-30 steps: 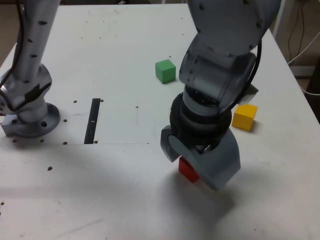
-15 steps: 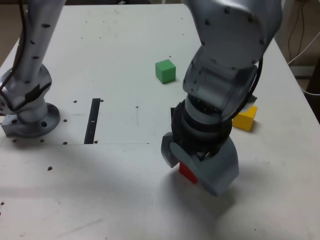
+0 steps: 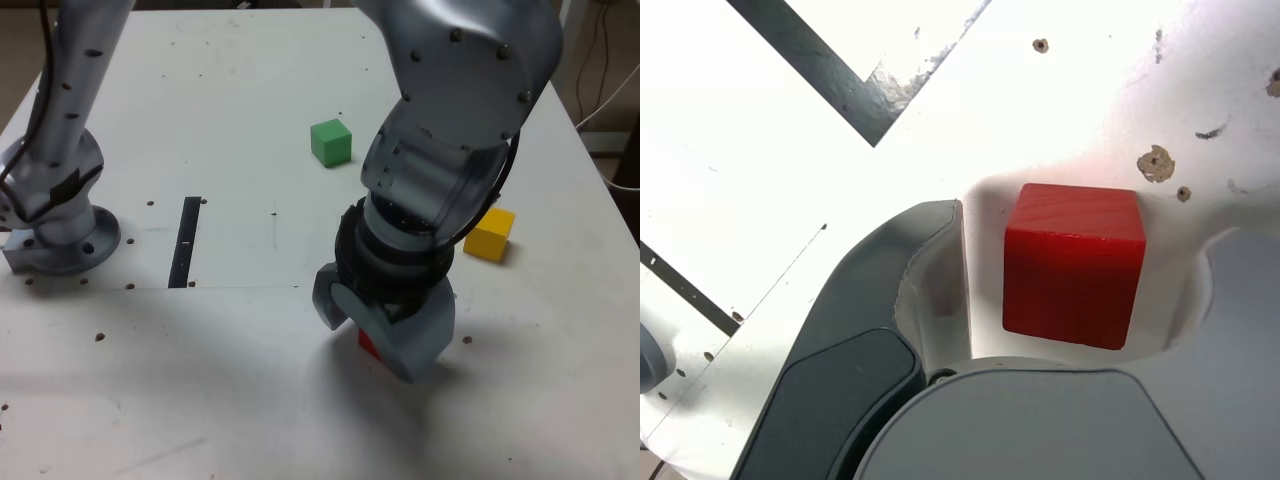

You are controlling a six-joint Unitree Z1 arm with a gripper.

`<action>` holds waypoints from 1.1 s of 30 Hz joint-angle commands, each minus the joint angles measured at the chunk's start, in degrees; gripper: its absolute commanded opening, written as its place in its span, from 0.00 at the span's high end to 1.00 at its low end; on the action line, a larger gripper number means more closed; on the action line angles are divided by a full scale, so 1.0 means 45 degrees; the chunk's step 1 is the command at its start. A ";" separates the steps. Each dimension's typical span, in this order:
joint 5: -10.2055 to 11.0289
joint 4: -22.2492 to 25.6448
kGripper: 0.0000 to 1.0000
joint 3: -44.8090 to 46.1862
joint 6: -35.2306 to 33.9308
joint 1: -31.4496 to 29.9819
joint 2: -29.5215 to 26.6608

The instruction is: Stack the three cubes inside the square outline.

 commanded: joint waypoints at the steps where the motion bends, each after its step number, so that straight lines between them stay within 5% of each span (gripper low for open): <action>1: 0.0078 0.0085 0.59 -0.0114 -0.0051 0.0006 0.0060; 7: 0.0083 0.0171 0.65 -0.0191 -0.0058 -0.0013 0.0103; 33: -0.0310 0.0431 0.65 -0.0618 -0.0384 0.0141 0.0014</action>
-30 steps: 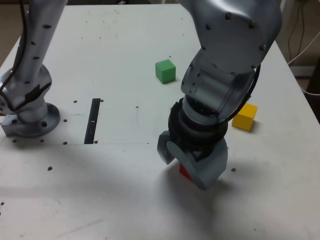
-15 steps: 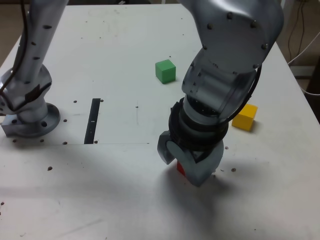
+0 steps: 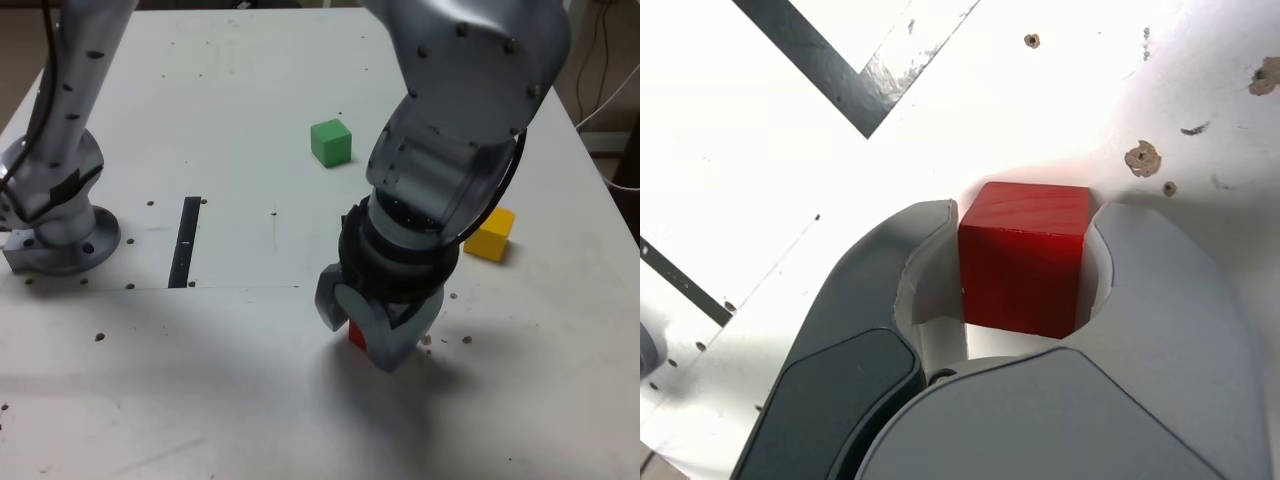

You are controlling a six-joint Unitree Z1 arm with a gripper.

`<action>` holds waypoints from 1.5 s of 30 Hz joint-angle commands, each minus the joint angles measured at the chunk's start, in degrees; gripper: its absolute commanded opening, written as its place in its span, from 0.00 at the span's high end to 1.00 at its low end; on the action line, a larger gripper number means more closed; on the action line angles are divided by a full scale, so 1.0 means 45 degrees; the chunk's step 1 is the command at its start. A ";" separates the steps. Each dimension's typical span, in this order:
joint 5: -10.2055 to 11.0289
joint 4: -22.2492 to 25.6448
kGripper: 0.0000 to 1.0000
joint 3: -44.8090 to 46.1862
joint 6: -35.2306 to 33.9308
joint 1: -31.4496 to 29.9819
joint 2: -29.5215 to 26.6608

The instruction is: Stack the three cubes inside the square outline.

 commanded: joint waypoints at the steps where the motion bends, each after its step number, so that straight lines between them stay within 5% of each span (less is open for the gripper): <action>1: -0.0102 0.0225 0.65 -0.0202 -0.0151 0.0177 -0.0115; 28: -0.1276 0.0306 0.65 0.1042 -0.2158 0.3098 -0.1748; 45: -0.1787 -0.1408 0.65 0.2128 -0.3246 0.4343 -0.1688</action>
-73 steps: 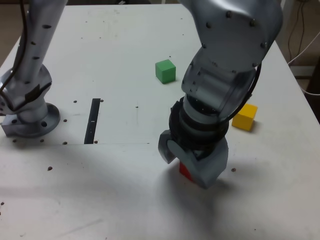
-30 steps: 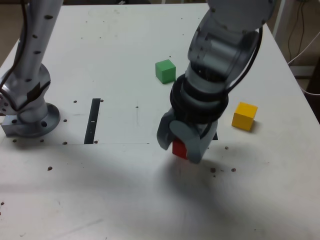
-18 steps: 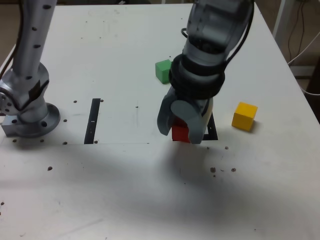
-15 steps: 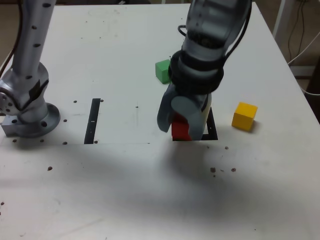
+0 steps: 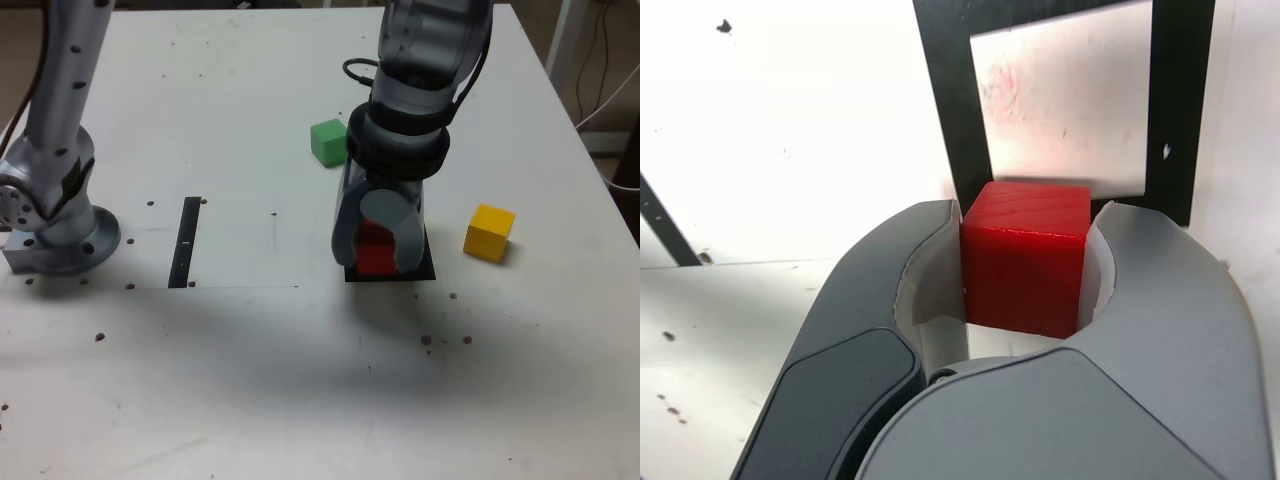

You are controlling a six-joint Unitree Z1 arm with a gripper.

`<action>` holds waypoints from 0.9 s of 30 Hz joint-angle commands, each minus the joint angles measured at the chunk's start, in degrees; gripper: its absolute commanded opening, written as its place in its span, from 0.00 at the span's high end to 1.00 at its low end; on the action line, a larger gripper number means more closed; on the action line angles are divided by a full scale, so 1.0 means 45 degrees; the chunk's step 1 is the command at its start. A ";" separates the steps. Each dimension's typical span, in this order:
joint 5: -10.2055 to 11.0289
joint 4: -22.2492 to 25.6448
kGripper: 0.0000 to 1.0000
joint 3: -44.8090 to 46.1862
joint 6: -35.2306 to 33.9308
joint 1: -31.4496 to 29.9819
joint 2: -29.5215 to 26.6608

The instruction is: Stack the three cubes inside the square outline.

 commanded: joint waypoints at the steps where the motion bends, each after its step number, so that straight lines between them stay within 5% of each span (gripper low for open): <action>1: 0.0005 -0.0139 0.65 0.0096 -0.0019 0.0076 0.0006; 23: 0.0676 -0.0557 0.65 0.0309 -0.0004 0.0666 0.0263; 27: 0.0668 -0.0662 0.55 0.0326 0.0018 0.0673 0.0329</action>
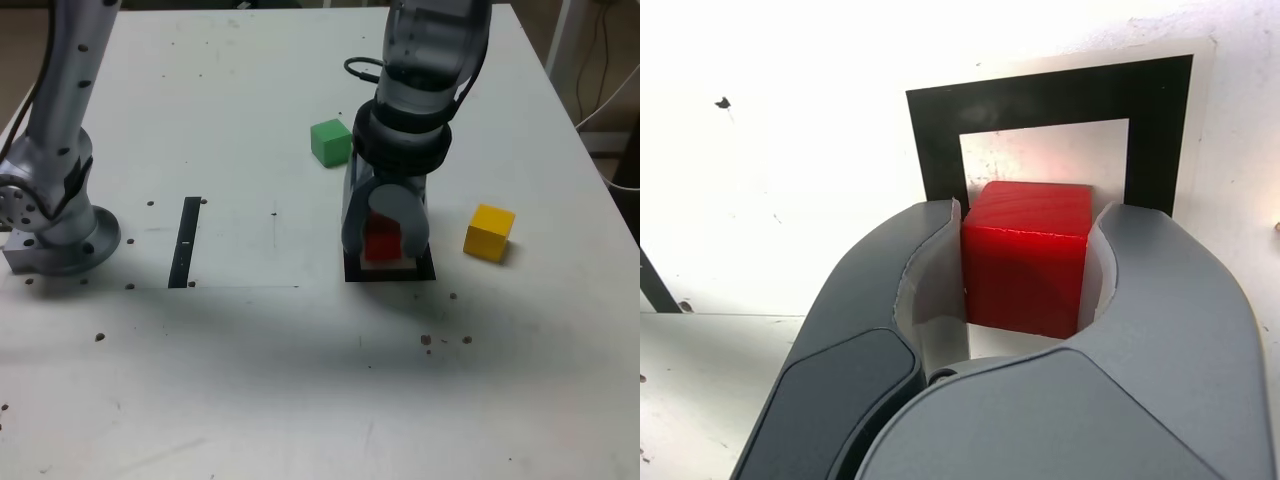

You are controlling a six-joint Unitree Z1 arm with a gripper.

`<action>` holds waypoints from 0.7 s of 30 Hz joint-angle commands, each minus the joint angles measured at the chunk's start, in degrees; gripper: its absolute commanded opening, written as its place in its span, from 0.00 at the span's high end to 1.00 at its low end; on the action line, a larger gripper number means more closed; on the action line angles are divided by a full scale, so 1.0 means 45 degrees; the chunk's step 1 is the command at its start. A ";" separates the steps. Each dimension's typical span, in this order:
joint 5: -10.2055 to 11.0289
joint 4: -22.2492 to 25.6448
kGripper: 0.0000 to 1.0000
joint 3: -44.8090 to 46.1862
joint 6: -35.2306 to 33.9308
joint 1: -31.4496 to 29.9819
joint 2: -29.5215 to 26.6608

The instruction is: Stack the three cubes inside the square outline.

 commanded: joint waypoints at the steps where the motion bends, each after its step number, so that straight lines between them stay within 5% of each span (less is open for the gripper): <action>1: -0.0012 -0.0088 0.50 0.0030 0.0033 0.0027 0.0115; 7: -0.0058 -0.0419 0.13 0.0186 0.0119 0.0027 0.0176; 21: 0.0127 -0.0335 0.02 0.0545 0.0012 0.0027 -0.0212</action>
